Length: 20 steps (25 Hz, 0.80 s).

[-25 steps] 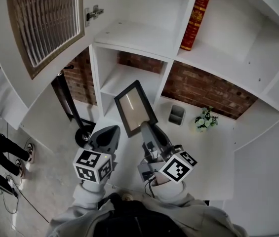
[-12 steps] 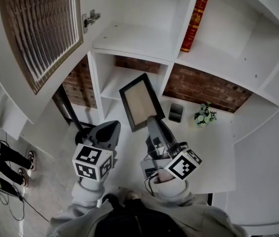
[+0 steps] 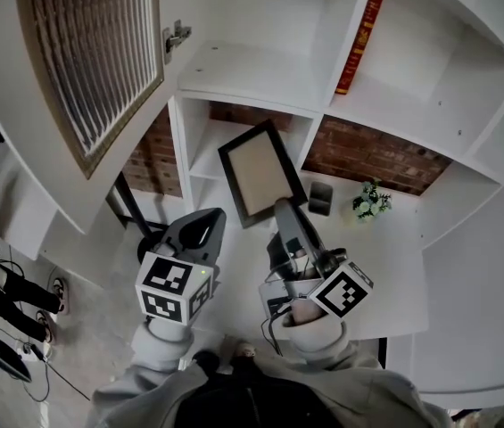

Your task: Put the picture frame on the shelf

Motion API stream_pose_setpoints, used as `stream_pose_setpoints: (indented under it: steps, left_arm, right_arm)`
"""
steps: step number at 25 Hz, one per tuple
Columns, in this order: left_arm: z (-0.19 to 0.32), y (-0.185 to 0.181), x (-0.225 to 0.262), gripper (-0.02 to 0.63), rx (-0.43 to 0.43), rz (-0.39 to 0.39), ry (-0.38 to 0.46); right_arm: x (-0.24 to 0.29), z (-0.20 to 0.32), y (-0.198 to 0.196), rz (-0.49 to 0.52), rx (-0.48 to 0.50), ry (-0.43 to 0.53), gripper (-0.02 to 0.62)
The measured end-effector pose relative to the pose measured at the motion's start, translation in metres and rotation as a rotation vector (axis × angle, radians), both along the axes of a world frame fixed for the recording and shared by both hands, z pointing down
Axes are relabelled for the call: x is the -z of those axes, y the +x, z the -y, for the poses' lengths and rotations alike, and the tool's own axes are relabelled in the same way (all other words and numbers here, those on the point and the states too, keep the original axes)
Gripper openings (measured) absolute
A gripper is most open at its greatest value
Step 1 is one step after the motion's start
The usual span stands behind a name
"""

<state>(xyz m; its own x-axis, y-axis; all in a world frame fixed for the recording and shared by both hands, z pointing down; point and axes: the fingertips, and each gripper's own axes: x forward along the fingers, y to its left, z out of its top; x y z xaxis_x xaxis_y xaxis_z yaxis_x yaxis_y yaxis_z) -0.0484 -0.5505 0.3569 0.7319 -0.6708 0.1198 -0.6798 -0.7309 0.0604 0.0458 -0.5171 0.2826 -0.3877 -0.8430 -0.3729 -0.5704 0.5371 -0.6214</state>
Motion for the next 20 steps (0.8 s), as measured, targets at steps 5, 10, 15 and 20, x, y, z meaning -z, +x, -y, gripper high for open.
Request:
stream_pose_setpoints:
  steps: [5,10,15,20]
  left_arm:
    - [-0.001,0.003,0.017,0.004,-0.038,-0.002,0.034]
    - [0.002,0.004,0.031,0.003,-0.067,-0.015,0.051]
    - [0.012,0.008,0.044,0.003,-0.087,-0.023,0.075]
    - [0.026,0.017,0.057,0.003,-0.107,-0.033,0.091]
  right_arm:
    - [0.019,-0.001,-0.008,0.033,0.020,0.034,0.066]
    - [0.043,0.001,-0.010,0.025,0.015,0.089,0.066]
    - [0.060,0.012,-0.009,0.035,-0.006,0.124,0.066]
    - [0.069,0.032,-0.005,0.083,-0.010,0.119,0.066]
